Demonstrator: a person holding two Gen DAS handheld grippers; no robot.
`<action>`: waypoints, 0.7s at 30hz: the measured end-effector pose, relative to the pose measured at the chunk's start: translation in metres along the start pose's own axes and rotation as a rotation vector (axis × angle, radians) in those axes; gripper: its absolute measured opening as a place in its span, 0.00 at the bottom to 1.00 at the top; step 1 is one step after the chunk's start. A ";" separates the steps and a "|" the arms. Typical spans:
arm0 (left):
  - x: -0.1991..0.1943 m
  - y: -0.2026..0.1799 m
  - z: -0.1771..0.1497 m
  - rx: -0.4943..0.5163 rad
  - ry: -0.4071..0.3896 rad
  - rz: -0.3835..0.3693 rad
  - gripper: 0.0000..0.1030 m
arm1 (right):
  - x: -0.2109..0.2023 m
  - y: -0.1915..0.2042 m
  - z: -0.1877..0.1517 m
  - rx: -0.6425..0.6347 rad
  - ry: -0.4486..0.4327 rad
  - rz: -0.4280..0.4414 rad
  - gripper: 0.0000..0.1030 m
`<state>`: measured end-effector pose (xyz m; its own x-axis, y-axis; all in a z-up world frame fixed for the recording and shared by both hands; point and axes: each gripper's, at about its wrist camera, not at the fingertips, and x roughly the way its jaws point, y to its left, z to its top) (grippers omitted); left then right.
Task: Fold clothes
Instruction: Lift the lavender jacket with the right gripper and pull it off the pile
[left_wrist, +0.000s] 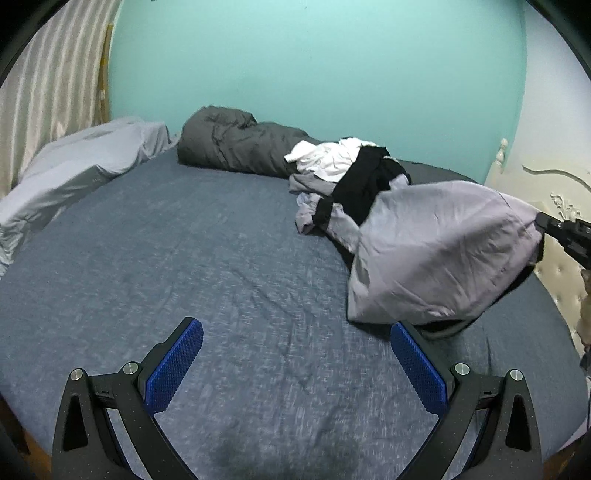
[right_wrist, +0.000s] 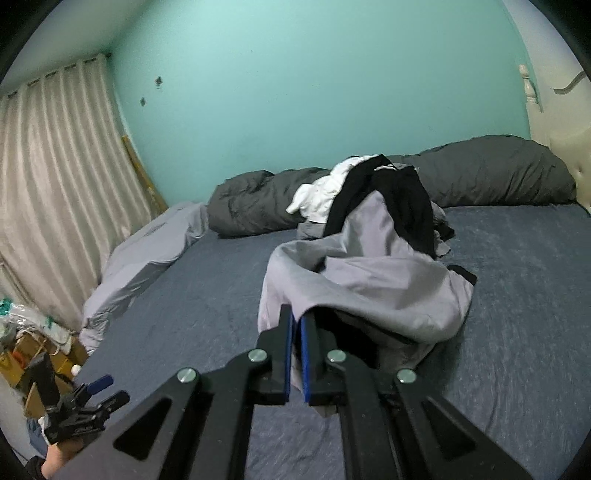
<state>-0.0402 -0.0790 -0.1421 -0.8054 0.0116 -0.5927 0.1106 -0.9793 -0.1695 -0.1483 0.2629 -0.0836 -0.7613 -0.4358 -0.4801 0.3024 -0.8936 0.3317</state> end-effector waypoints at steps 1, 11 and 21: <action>-0.008 0.001 0.000 0.004 -0.006 0.001 1.00 | -0.007 0.007 -0.001 -0.006 -0.003 0.007 0.03; -0.059 0.004 0.015 0.004 -0.043 -0.038 1.00 | -0.094 0.056 0.018 -0.067 -0.078 0.068 0.03; -0.104 -0.016 0.034 0.040 -0.087 -0.089 1.00 | -0.177 0.121 0.073 -0.147 -0.192 0.118 0.03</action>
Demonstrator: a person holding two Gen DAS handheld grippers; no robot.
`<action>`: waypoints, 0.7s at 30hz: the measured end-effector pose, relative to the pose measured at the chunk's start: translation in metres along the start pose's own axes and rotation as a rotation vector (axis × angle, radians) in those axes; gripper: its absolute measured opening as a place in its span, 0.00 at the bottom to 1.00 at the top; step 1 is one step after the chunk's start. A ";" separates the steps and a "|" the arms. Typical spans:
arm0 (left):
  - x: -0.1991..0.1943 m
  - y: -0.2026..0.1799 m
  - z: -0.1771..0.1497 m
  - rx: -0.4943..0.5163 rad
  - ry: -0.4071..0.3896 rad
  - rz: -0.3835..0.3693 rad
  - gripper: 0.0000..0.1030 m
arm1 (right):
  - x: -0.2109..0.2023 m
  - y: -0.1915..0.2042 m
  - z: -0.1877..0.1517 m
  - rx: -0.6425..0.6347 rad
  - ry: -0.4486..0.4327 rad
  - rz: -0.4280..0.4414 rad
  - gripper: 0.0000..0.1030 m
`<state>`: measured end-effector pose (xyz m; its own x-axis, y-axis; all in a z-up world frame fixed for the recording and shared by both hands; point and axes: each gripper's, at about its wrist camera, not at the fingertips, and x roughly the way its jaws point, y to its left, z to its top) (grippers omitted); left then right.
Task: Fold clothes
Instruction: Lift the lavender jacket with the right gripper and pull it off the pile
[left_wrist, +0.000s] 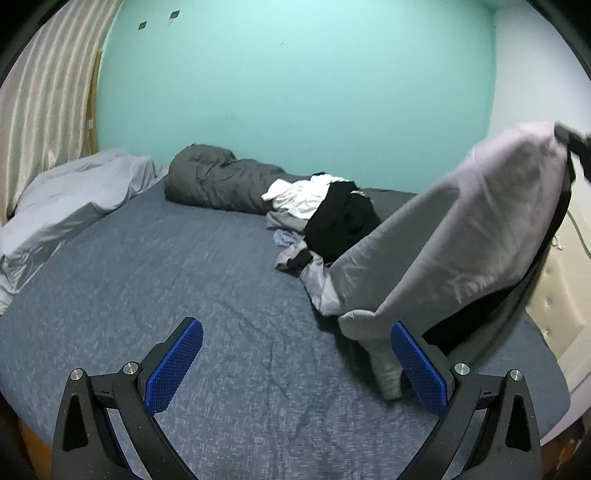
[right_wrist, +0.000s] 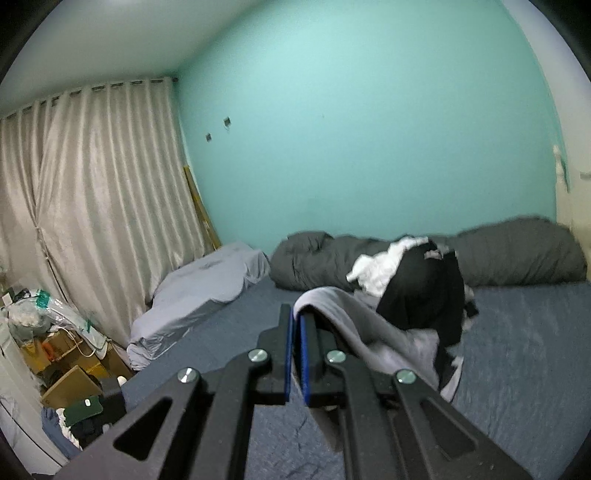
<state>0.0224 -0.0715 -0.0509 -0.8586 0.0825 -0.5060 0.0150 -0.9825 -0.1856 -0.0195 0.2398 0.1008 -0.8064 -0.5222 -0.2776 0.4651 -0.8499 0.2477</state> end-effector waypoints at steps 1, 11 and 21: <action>-0.004 -0.002 0.002 0.004 -0.004 -0.004 1.00 | -0.006 0.006 0.008 -0.013 -0.011 0.000 0.03; -0.009 -0.012 -0.003 0.007 0.055 -0.059 1.00 | -0.026 0.011 0.045 -0.048 -0.019 -0.078 0.03; 0.056 -0.046 -0.052 0.087 0.195 -0.129 1.00 | 0.019 -0.063 -0.037 0.020 0.140 -0.153 0.03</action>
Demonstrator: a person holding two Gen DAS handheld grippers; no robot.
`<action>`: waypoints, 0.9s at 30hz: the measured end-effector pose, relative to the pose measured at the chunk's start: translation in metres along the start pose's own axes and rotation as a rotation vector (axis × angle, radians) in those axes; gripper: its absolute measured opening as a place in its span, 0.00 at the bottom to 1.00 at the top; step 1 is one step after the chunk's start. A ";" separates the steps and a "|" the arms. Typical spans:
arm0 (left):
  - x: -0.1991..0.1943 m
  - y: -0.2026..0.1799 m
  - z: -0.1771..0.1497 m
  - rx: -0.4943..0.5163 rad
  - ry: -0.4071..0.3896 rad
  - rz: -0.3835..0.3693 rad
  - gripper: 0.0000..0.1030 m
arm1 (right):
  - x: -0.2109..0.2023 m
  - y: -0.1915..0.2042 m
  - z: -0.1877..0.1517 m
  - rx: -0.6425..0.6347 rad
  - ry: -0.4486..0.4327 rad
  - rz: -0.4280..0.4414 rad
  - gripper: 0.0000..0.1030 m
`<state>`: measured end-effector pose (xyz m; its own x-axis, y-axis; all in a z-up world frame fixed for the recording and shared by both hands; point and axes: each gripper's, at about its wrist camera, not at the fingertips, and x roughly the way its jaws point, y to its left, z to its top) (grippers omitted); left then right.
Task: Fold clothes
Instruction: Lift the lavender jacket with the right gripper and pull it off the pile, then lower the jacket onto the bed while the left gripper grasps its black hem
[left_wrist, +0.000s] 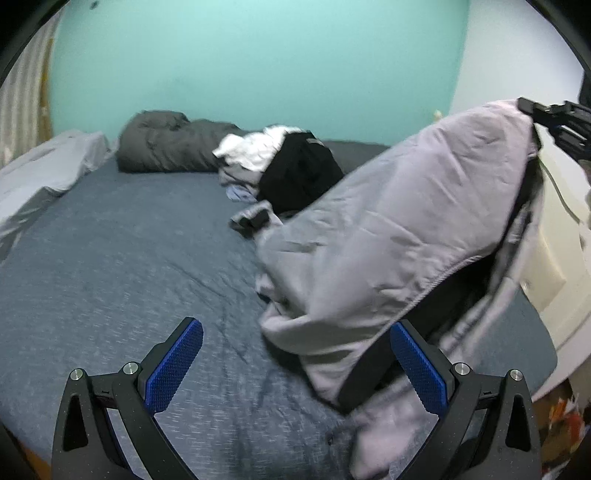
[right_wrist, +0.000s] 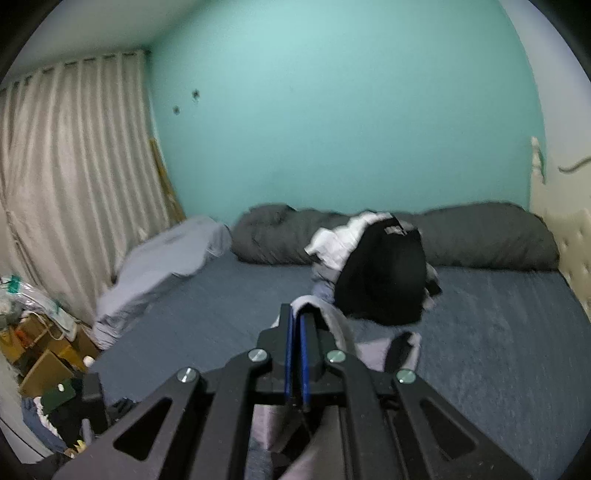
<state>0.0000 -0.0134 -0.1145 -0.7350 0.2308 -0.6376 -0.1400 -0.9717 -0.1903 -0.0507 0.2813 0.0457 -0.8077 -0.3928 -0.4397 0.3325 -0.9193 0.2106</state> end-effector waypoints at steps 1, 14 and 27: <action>0.008 -0.003 -0.003 0.013 0.014 0.004 1.00 | 0.006 -0.009 -0.006 0.006 0.013 -0.012 0.03; 0.093 -0.014 -0.051 0.049 0.183 -0.025 1.00 | 0.077 -0.107 -0.088 0.101 0.222 -0.201 0.04; 0.134 -0.027 -0.094 0.126 0.310 -0.039 1.00 | 0.104 -0.177 -0.161 0.257 0.386 -0.315 0.08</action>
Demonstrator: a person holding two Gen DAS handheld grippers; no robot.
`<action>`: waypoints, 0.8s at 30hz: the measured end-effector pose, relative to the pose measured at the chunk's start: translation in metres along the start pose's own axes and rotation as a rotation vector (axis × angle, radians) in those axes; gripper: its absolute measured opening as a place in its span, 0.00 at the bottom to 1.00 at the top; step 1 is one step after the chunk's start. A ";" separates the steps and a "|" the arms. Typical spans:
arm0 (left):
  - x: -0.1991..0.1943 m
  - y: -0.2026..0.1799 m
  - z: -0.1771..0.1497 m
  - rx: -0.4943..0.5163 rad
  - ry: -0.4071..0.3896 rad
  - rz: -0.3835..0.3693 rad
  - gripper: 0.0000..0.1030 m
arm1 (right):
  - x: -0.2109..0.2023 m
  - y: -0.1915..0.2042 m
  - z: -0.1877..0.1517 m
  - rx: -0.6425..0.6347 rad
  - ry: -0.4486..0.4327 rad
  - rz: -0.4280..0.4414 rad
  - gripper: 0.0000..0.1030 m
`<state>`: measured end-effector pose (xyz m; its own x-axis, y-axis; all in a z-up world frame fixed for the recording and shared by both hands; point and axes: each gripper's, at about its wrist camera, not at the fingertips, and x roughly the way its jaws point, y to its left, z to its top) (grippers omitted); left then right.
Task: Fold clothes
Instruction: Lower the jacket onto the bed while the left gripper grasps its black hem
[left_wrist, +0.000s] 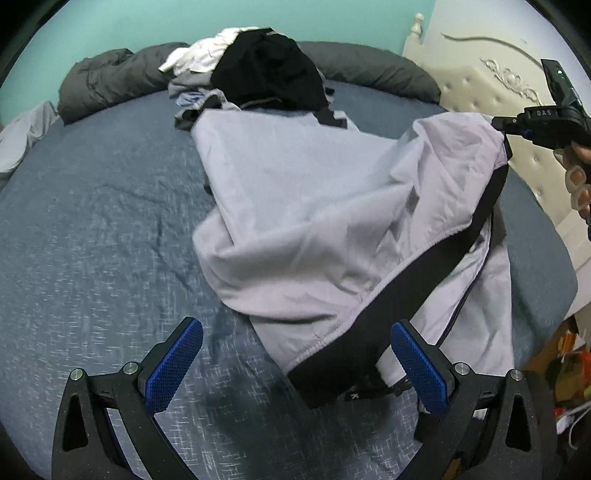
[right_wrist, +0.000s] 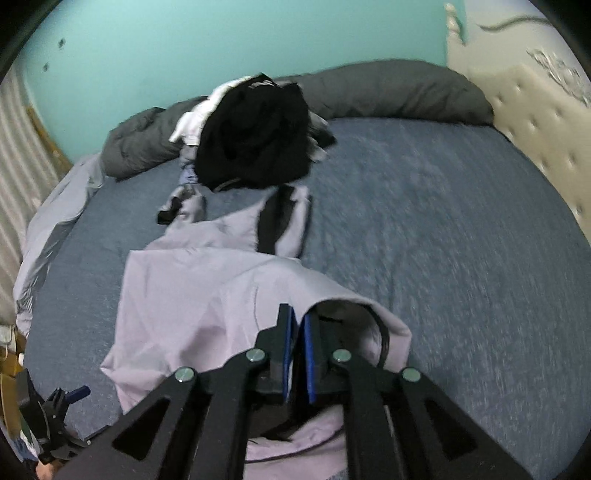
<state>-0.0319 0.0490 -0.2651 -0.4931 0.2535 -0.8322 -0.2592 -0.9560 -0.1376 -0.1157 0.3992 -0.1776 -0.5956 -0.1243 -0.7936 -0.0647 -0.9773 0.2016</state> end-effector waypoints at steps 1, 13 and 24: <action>0.002 -0.002 -0.002 0.009 0.003 -0.002 1.00 | 0.002 -0.005 -0.002 0.015 0.007 -0.002 0.08; 0.013 -0.013 -0.018 0.074 0.030 0.022 1.00 | 0.005 -0.041 -0.025 0.082 0.047 -0.075 0.28; 0.015 -0.018 -0.021 0.082 0.023 0.049 1.00 | -0.018 -0.057 -0.049 0.091 -0.027 -0.037 0.36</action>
<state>-0.0172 0.0671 -0.2860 -0.4879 0.2024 -0.8491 -0.3028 -0.9516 -0.0529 -0.0621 0.4486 -0.2026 -0.6130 -0.0822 -0.7858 -0.1591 -0.9614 0.2247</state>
